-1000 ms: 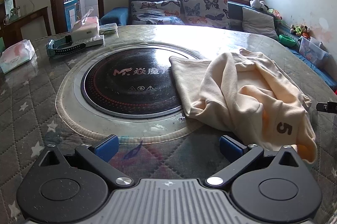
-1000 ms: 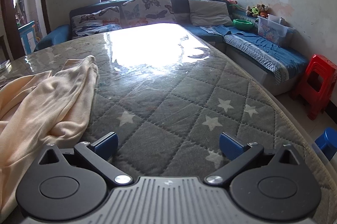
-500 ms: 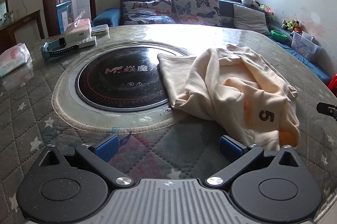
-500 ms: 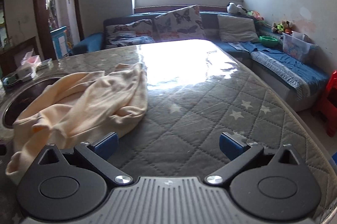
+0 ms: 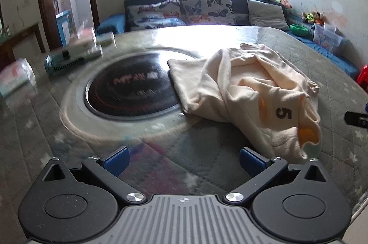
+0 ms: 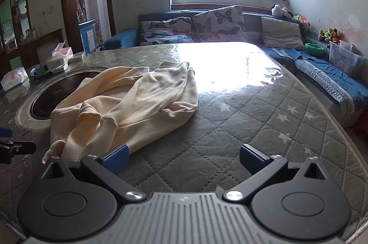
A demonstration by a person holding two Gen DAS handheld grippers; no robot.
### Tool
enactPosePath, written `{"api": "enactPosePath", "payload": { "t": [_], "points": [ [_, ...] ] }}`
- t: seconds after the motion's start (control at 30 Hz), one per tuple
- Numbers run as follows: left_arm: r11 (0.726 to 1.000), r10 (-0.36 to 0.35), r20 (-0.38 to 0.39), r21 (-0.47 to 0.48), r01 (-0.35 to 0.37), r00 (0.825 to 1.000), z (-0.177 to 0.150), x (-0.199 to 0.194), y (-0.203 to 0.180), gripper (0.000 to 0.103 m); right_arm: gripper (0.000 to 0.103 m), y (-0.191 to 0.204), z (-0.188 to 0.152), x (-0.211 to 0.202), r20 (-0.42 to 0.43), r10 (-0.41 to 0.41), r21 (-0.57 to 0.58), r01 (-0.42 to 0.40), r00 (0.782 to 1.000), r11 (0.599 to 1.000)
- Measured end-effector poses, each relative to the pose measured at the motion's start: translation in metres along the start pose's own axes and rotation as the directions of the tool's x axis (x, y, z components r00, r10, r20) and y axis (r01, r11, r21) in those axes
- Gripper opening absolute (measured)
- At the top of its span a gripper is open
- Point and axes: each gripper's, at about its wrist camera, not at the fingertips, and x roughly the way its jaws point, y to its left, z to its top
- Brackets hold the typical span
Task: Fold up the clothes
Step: 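Move both grippers open toward the crumpled cream sweatshirt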
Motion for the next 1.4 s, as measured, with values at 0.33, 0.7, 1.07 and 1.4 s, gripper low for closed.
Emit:
{"api": "enactPosePath", "payload": {
  "t": [0.33,0.7,1.07,1.4],
  "points": [
    [0.996,0.06,0.038,0.069,-0.063,0.997,0.021,-0.016,0.021,0.103,0.103,-0.003,0.006,-0.008,0.013,0.004,-0.013,-0.003,1.0,1.0],
    [0.994,0.051,0.043,0.094,-0.055,0.998,0.026,-0.021,0.019,0.103,0.103,0.003,0.013,-0.008,0.012,0.025,-0.039,-0.025,1.0,0.999],
    [0.998,0.003,0.029,0.064,-0.005,1.0,0.018,-0.014,0.008,0.103,0.103,0.007,0.012,-0.006,0.005,0.031,-0.052,-0.031,0.999,0.998],
    [0.999,-0.033,0.007,0.011,0.033,0.999,0.015,-0.006,-0.002,0.103,0.103,0.006,0.011,-0.001,0.002,0.041,-0.052,-0.041,0.999,0.998]
  ]
}}
